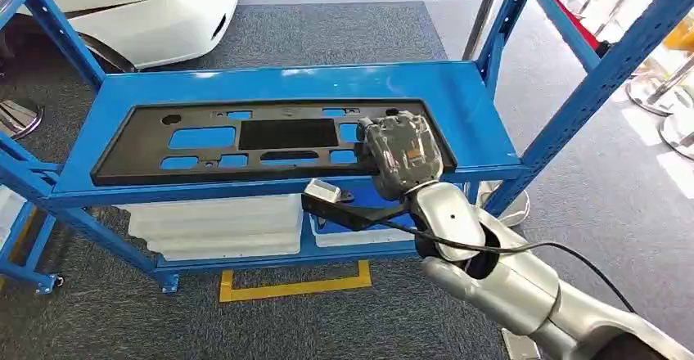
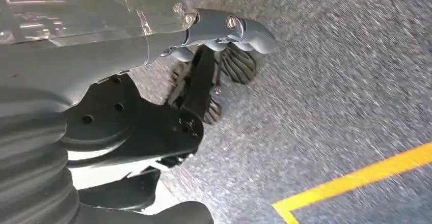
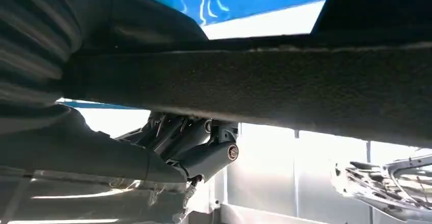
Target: Take the parts from the cabinet and place them on the table.
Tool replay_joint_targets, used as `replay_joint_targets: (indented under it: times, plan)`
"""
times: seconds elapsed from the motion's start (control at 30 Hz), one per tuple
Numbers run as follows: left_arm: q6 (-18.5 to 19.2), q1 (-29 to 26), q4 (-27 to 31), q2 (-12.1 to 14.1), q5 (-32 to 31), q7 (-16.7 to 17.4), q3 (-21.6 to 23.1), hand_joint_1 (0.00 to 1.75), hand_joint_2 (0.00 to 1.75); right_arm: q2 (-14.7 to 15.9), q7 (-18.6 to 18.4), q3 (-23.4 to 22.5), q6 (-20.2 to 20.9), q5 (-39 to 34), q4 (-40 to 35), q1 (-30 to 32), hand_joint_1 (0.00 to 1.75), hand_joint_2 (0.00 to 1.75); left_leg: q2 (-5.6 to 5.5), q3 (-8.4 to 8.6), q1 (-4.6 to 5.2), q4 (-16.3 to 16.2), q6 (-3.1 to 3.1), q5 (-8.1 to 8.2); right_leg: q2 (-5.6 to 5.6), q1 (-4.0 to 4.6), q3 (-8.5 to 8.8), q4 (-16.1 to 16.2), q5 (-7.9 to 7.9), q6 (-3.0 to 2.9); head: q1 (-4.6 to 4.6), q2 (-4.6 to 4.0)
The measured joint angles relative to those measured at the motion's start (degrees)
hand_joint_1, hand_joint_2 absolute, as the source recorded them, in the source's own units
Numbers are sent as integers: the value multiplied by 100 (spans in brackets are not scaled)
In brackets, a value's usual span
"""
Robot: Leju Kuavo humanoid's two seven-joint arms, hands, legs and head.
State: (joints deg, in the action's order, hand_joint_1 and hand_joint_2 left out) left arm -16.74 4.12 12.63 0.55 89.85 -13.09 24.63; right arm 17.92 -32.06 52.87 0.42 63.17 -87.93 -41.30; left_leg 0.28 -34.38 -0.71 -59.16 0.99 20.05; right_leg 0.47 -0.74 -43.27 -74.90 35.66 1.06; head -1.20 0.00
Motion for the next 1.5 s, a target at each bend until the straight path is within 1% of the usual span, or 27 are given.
replay_joint_targets:
  times: [0.07,0.13,0.17,0.2,0.23,0.33,0.37,0.43,0.5,0.53,0.57,0.63,0.67,0.7,0.73,0.83,0.87,0.9,0.97,1.0,1.03,1.1,1.17,1.23,1.37,1.43,1.5]
  plan:
    - [0,0,2,0,-2,2,0,0,175,0,0,4,2,0,0,8,175,175,60,-159,21,-24,1,-125,-1,7,147,-214,-254,-26,-55,0]
    - [0,0,0,0,0,2,-2,0,175,0,0,7,0,0,0,5,175,175,105,-299,40,-61,-8,-218,-48,37,736,471,-672,-81,-94,0]
    - [0,0,0,0,-2,2,-2,0,175,2,-2,4,0,0,0,3,175,175,122,-329,47,-68,-17,-253,-128,70,1132,1004,-680,-137,-118,0]
    - [2,0,2,0,0,2,-2,0,175,4,-7,0,0,2,0,-4,175,175,140,-347,76,-80,-47,-290,-245,121,1444,1543,-434,-206,-140,0]
    - [2,-1,0,0,0,2,-2,0,175,2,-7,0,0,7,-4,-15,175,175,161,-351,61,-67,-84,-340,-240,133,1569,1801,-352,-229,-118,0]
    - [2,-1,0,0,0,2,-4,0,175,2,-4,0,0,7,-4,-20,175,175,226,-347,43,7,-189,-503,-156,174,1474,1834,-529,-320,-149,0]
    - [2,-1,0,9,0,2,-4,0,175,0,-4,0,0,7,-4,-21,175,175,173,-394,33,-83,-212,-388,-171,90,1460,1896,-631,-341,-140,0]
    - [2,-10,0,9,0,2,-7,0,175,-18,0,2,2,4,-4,-33,175,175,47,-590,23,-690,-237,337,-118,103,1274,1880,-765,-439,-61,0]
    - [2,-9,0,11,0,9,-7,0,175,-31,0,9,2,2,-2,-27,175,175,22,-756,-2,-1526,-280,843,-50,117,1086,1837,-886,-432,26,0]
    - [2,-9,0,13,-2,11,-7,0,175,-33,0,9,2,2,-2,-26,175,175,21,-765,-5,-1807,-298,829,-16,116,980,1797,-945,-422,43,0]
    - [2,-8,0,15,-2,9,-7,0,175,-33,0,9,2,2,-2,-25,175,175,19,-692,-15,-1852,-313,659,16,110,872,1753,-993,-411,63,0]
    - [2,-4,0,20,-2,11,-7,0,175,-33,0,9,2,2,-2,-25,175,175,3,-212,-59,-1332,-336,220,87,89,655,1629,-1073,-361,118,0]
    - [2,2,0,22,-2,11,-7,0,175,-33,0,9,2,2,-2,-26,175,175,-77,139,-93,-863,-349,197,121,84,561,1549,-1099,-322,135,0]
    - [4,15,0,22,-2,11,-7,0,175,-33,-2,7,2,4,-4,-28,175,175,-239,414,-89,-388,-353,463,149,119,462,1471,-1124,-282,182,0]
    - [7,18,0,24,-2,11,-9,0,175,-35,-2,4,2,2,-4,-23,175,175,-265,490,-78,-202,-277,550,183,110,409,1410,-1151,-248,175,0]
    - [7,13,0,24,0,18,-9,0,175,-33,0,7,2,4,-2,-18,175,175,-161,357,-38,-221,-168,431,279,86,338,1438,-1326,-132,122,0]
    - [7,25,-2,15,0,17,-9,0,175,-26,-2,7,4,4,2,0,175,175,-71,275,-96,-194,-121,351,275,55,285,1396,-1282,-111,162,0]
    - [7,28,-2,33,0,18,-15,0,175,-24,4,7,9,-2,4,-8,175,175,-56,200,-96,-187,-77,278,150,82,214,1248,-994,-76,105,0]
    - [7,21,-2,37,0,18,-20,0,175,-26,0,4,9,0,2,-12,175,175,27,44,-87,-184,-42,166,24,39,34,531,-320,-14,9,0]
    - [7,20,-2,37,0,18,-20,0,175,-26,0,7,9,0,2,-5,175,175,51,-37,-81,-185,-45,105,4,21,-47,109,-100,4,0,0]
    - [7,20,-2,37,0,17,-20,0,175,-26,-2,7,9,0,4,-1,175,175,91,-119,-81,-192,-49,48,-1,7,-77,-206,-60,14,-28,0]
    - [7,19,-2,37,0,17,-20,0,175,-26,-2,7,9,0,2,3,175,175,153,-237,-83,-199,-69,-52,-6,-6,166,-149,-403,21,-83,0]
    - [7,20,-2,37,0,17,-20,0,175,-24,-2,7,9,0,2,0,175,175,191,-311,-83,-203,-102,-137,-65,2,832,729,-716,-11,-133,0]
    - [7,22,-2,35,0,17,-20,0,175,-24,-4,4,7,2,2,-9,175,175,216,-324,-64,-203,-174,-203,-180,81,1346,1545,-471,-106,-179,0]
    - [7,22,-2,37,0,17,-20,0,175,-24,-7,4,7,4,-2,-15,175,175,272,-327,-55,-136,-336,-342,-122,88,1306,1712,-610,-274,-177,0]
    - [7,19,-2,42,0,18,-20,0,175,-35,-7,4,9,4,-2,-31,175,175,88,-481,-79,-543,-332,112,-111,66,1218,1726,-719,-386,-105,0]
    - [7,2,-2,42,0,18,-20,0,175,-50,0,9,9,2,-2,-21,175,175,32,-754,-74,-1401,-339,670,-83,95,1102,1707,-787,-427,9,0]
